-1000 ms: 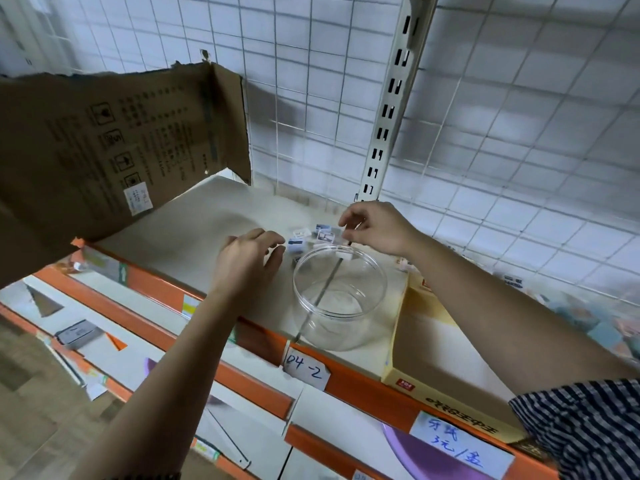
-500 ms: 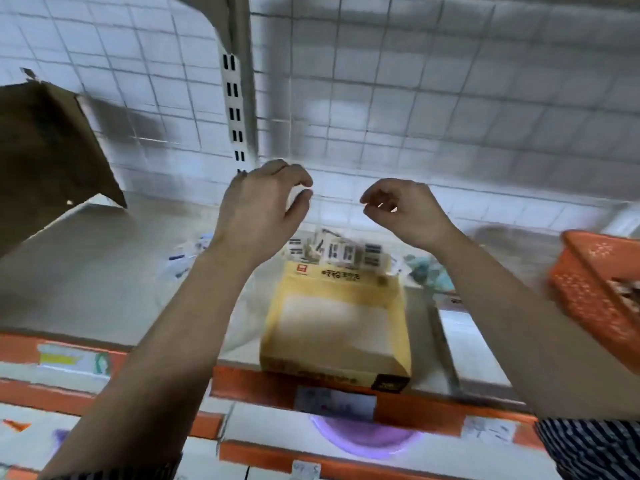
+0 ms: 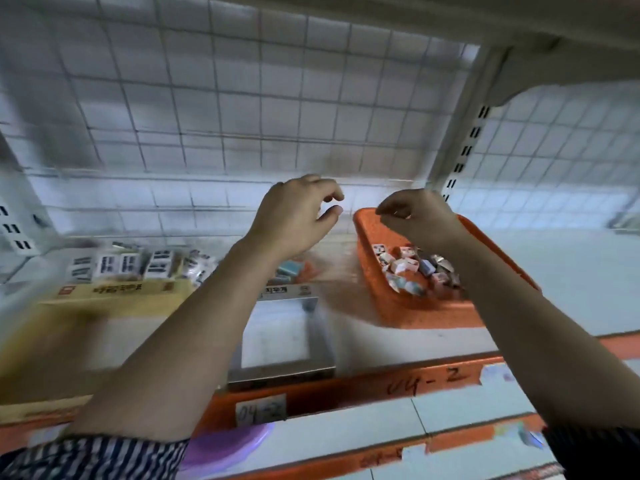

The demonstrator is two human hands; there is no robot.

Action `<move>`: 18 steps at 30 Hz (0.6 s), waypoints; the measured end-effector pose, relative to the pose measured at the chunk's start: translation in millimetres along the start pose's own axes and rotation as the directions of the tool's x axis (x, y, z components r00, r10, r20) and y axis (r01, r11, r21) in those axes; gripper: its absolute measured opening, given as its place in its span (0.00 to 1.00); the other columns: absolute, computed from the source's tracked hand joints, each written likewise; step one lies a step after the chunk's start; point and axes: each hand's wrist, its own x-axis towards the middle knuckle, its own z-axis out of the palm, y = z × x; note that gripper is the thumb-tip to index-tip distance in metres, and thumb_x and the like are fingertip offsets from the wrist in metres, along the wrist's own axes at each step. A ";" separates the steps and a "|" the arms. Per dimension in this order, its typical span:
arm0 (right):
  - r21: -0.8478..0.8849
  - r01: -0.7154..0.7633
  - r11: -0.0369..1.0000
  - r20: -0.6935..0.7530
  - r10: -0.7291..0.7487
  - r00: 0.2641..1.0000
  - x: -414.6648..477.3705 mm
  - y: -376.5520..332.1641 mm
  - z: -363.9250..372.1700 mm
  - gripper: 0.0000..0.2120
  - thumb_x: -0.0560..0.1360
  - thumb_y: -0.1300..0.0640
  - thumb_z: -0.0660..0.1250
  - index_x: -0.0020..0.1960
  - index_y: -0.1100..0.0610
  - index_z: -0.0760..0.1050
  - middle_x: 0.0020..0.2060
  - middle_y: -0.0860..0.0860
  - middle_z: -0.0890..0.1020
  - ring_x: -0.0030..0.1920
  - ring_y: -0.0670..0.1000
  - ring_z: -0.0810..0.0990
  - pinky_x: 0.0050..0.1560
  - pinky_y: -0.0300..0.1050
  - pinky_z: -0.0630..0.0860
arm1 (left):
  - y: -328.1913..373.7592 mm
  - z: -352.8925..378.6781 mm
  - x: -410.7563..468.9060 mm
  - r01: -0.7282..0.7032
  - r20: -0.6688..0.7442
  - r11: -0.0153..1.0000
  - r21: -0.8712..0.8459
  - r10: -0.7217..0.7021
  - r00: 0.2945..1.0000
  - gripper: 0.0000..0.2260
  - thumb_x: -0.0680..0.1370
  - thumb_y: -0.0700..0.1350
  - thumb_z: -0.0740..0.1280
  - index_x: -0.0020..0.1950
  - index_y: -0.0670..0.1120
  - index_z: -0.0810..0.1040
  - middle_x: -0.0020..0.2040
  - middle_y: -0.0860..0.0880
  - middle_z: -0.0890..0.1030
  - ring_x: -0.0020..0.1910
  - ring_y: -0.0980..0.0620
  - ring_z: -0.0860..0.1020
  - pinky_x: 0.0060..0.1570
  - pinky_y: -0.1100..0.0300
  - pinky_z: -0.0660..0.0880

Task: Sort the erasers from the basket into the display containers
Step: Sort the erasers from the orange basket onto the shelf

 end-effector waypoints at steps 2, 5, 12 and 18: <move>-0.038 -0.024 0.999 0.046 0.026 0.999 -4.8 26.8 -8.7 0.07 0.73 0.63 0.71 0.50 0.58 0.83 0.40 0.47 0.81 0.40 0.43 0.77 0.39 0.20 0.66 | 12.6 20.4 6.8 0.021 0.030 0.999 -0.035 -0.020 0.999 0.07 0.78 0.48 0.66 0.54 0.50 0.80 0.52 0.53 0.80 0.46 0.51 0.80 0.46 0.57 0.72; -0.142 -0.005 0.990 0.183 0.031 0.983 -4.5 58.9 -9.8 0.08 0.73 0.61 0.71 0.52 0.56 0.83 0.45 0.48 0.84 0.43 0.45 0.80 0.45 0.31 0.71 | 26.3 43.6 12.4 0.036 0.054 0.997 -0.063 -0.032 0.998 0.06 0.77 0.48 0.67 0.52 0.51 0.80 0.50 0.52 0.81 0.45 0.51 0.80 0.46 0.53 0.75; -0.348 0.195 0.917 0.496 0.003 0.868 12.0 94.1 13.1 0.15 0.74 0.57 0.71 0.60 0.54 0.80 0.56 0.49 0.83 0.54 0.48 0.80 0.51 0.37 0.67 | 34.1 65.2 17.7 0.103 0.059 0.991 -0.081 -0.098 0.993 0.06 0.77 0.47 0.67 0.52 0.51 0.81 0.49 0.55 0.81 0.45 0.54 0.80 0.46 0.55 0.76; -0.365 0.251 0.897 0.532 -0.020 0.847 21.2 110.7 33.3 0.14 0.72 0.56 0.73 0.57 0.51 0.80 0.53 0.48 0.83 0.53 0.50 0.80 0.52 0.42 0.74 | 34.3 73.1 23.5 0.135 0.052 0.986 -0.095 -0.131 0.990 0.06 0.77 0.47 0.67 0.52 0.50 0.82 0.49 0.55 0.81 0.45 0.56 0.80 0.48 0.55 0.76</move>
